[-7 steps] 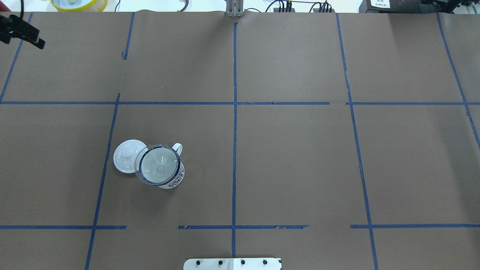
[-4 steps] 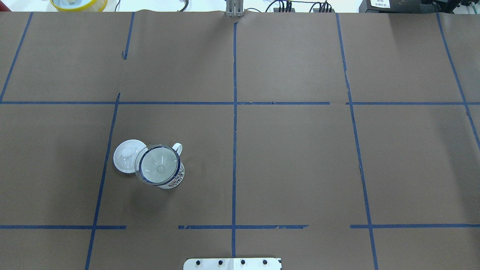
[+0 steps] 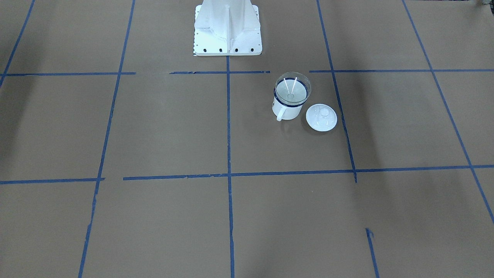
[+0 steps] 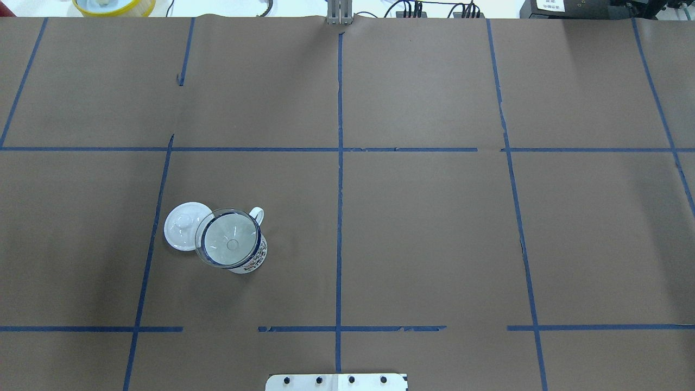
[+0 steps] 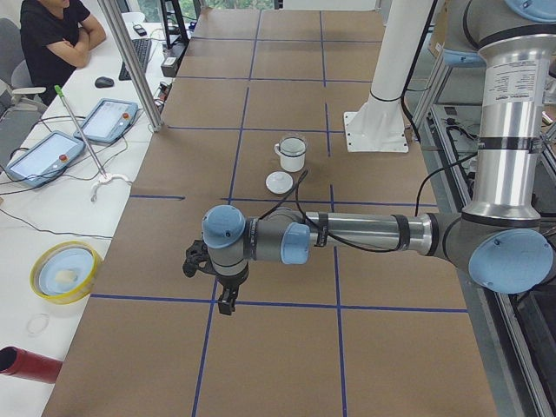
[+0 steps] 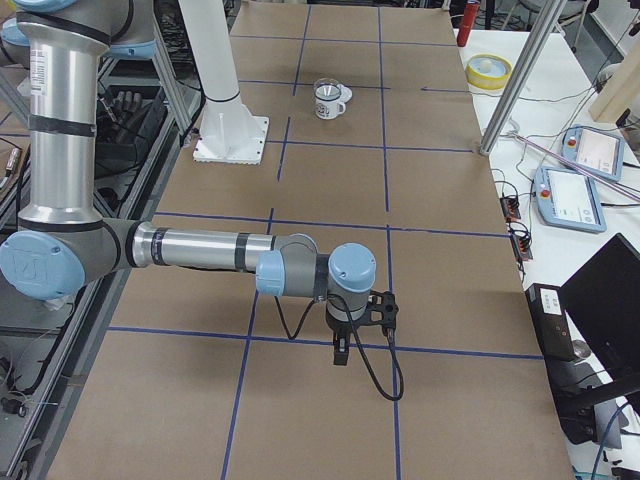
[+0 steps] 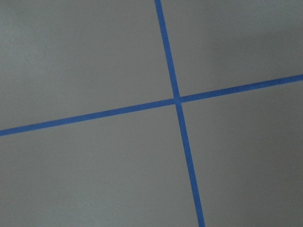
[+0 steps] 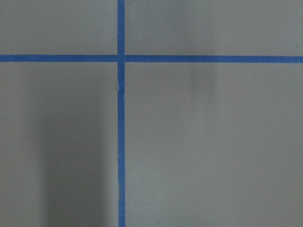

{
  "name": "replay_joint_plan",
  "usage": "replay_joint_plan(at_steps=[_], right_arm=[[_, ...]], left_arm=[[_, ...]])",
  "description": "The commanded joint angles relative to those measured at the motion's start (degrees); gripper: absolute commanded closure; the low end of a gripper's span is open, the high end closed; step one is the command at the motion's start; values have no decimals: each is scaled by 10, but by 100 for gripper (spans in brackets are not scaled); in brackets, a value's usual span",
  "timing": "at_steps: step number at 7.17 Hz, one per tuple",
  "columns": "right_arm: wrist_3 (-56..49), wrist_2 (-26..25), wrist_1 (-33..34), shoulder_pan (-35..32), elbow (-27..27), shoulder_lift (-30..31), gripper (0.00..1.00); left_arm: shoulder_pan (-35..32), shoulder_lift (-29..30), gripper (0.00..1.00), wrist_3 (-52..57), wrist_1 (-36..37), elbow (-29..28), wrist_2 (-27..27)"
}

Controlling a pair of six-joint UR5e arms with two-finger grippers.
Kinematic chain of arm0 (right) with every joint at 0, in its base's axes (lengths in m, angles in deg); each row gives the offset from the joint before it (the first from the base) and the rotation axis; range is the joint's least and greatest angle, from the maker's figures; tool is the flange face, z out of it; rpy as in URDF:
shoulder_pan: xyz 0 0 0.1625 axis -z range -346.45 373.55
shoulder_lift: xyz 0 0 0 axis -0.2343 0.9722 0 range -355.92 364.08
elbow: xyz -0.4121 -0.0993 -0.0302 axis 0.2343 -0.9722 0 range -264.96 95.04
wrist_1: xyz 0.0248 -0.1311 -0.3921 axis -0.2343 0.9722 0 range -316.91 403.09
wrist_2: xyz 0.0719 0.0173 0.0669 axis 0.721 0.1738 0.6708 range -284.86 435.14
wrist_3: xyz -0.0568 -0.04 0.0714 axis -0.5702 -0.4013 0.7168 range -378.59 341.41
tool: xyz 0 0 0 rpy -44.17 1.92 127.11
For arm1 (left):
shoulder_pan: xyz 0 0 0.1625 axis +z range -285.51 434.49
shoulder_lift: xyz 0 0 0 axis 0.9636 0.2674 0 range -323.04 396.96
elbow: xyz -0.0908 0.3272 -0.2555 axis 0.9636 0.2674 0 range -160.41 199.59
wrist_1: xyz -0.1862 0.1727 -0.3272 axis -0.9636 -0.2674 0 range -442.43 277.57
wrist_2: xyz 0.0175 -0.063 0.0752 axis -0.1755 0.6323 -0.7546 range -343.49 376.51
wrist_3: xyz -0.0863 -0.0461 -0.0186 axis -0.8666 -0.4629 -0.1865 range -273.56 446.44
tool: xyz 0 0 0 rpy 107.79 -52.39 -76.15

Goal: Place funnel on cup

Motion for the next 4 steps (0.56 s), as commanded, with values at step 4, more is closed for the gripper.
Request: replay_joint_plan(at_steps=[4], right_arm=[[0,0,0,0,1,0,0]], left_arm=[[-2,-10,0,0,1,4,3]])
